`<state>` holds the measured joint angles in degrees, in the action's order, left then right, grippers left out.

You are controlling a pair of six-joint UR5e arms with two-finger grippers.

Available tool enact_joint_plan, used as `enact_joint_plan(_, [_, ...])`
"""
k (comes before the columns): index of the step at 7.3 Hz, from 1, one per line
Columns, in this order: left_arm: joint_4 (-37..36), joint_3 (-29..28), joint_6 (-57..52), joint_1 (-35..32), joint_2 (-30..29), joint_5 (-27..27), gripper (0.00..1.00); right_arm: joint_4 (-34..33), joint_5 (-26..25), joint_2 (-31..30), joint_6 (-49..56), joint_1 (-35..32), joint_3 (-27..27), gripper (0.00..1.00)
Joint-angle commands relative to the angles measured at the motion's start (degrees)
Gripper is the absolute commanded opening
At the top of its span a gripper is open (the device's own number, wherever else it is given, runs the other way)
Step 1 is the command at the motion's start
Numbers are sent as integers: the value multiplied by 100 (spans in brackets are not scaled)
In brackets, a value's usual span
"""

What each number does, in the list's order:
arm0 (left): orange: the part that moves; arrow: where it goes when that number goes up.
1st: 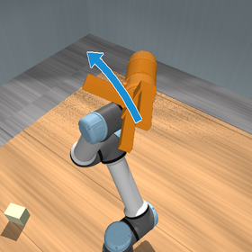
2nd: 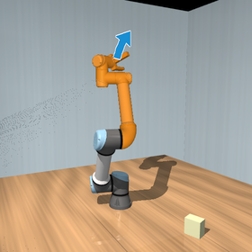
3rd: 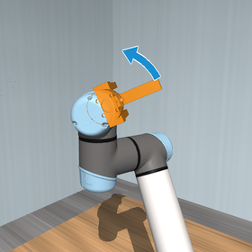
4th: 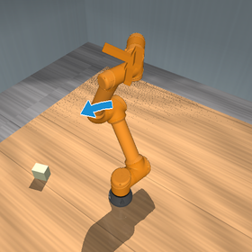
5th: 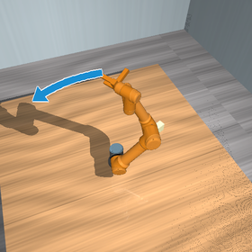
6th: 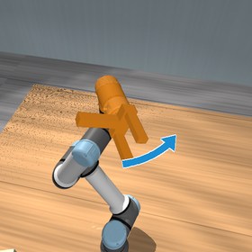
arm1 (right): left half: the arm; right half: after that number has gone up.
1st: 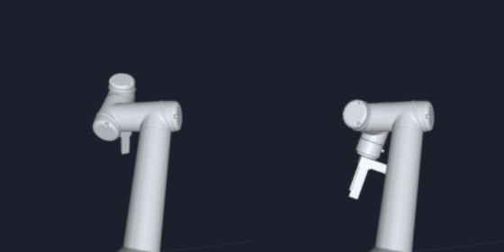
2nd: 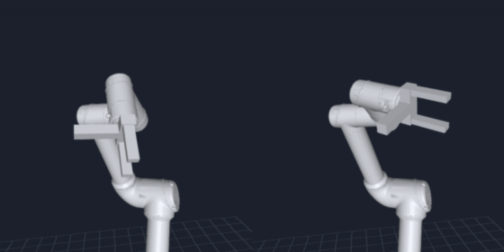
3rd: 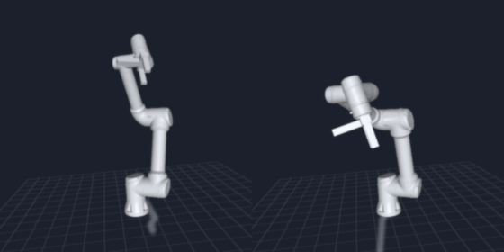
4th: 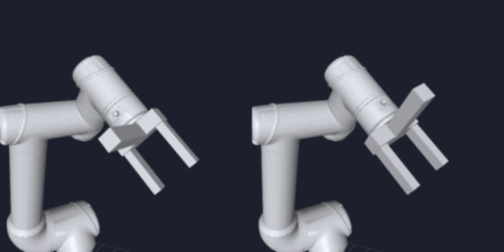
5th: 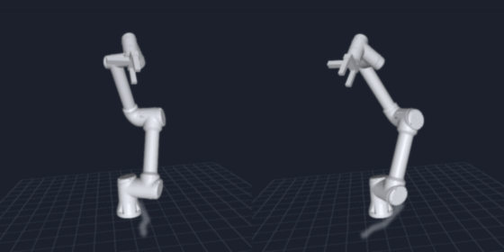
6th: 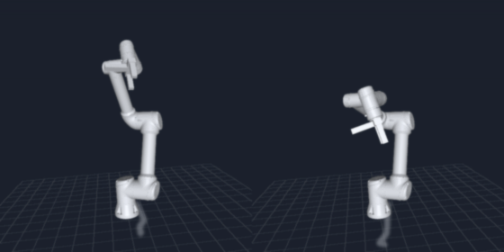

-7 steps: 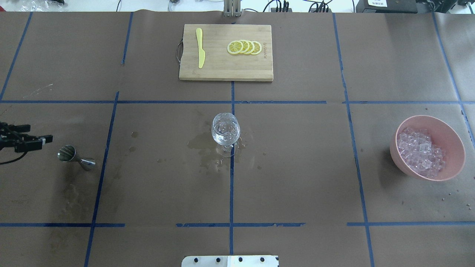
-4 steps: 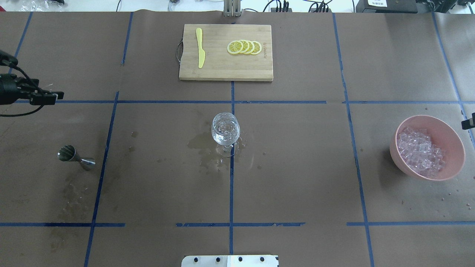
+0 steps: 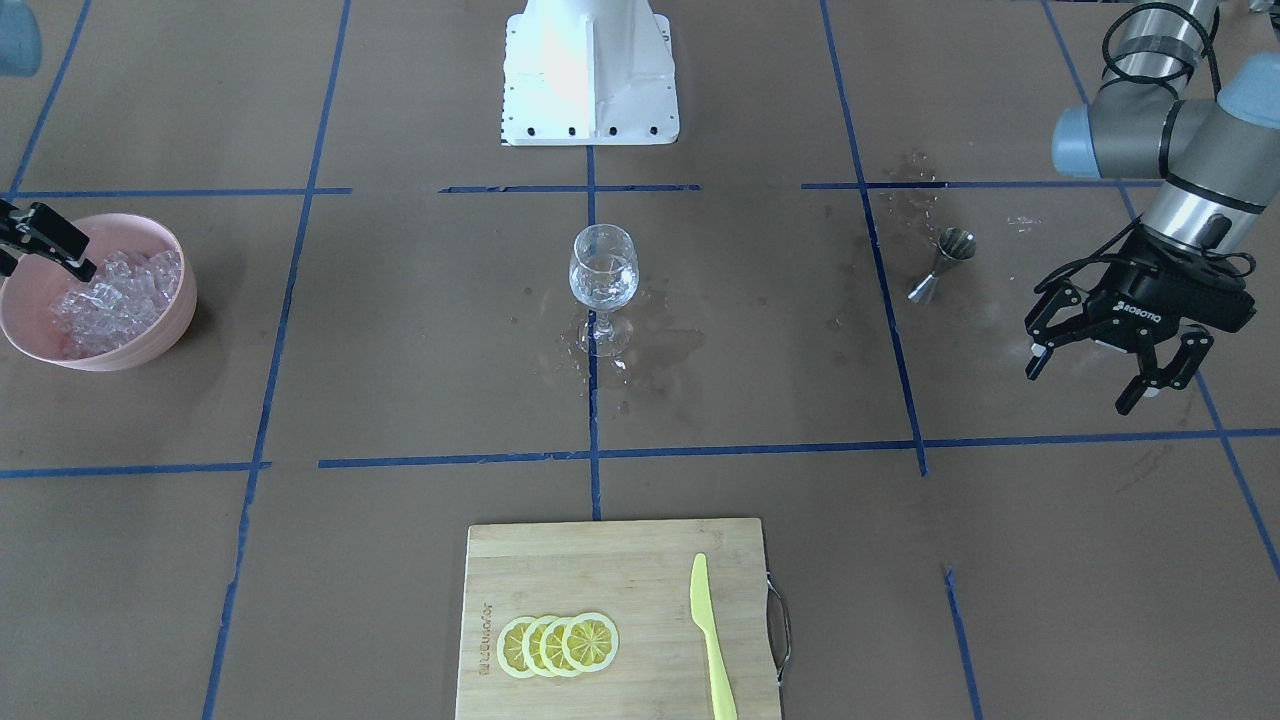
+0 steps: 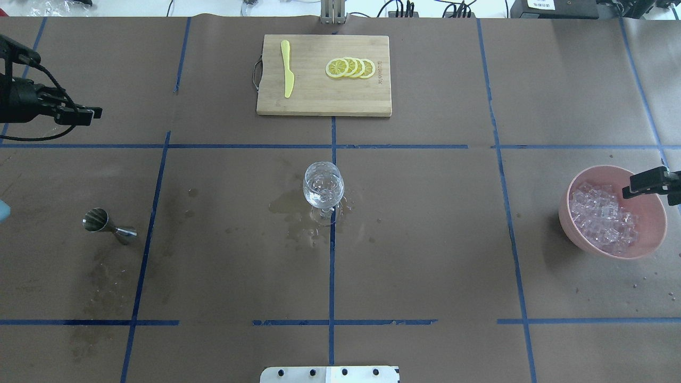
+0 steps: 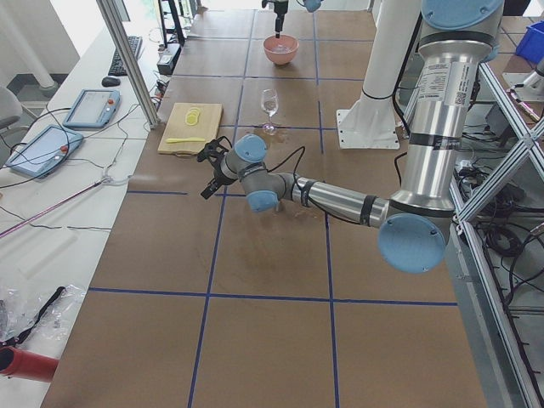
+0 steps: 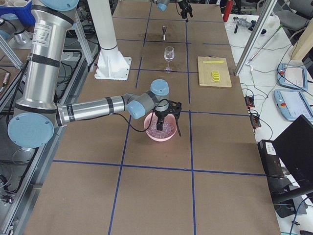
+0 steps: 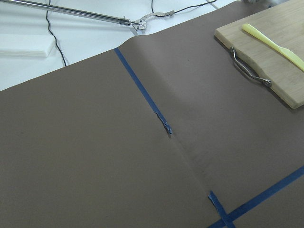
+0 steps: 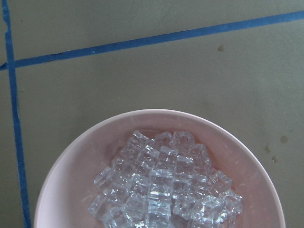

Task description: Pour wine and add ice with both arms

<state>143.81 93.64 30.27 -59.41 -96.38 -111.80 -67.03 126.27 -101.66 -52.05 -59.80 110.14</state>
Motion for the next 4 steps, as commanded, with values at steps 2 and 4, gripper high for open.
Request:
enact_joint_plan(2, [6,-13,14,9,-22,18,100,6,-172,138,-375,372,-246,90])
enact_joint_plan(4, [15,-22,23,0,-22,36,100,6,-207,321,-621,521,-352,77])
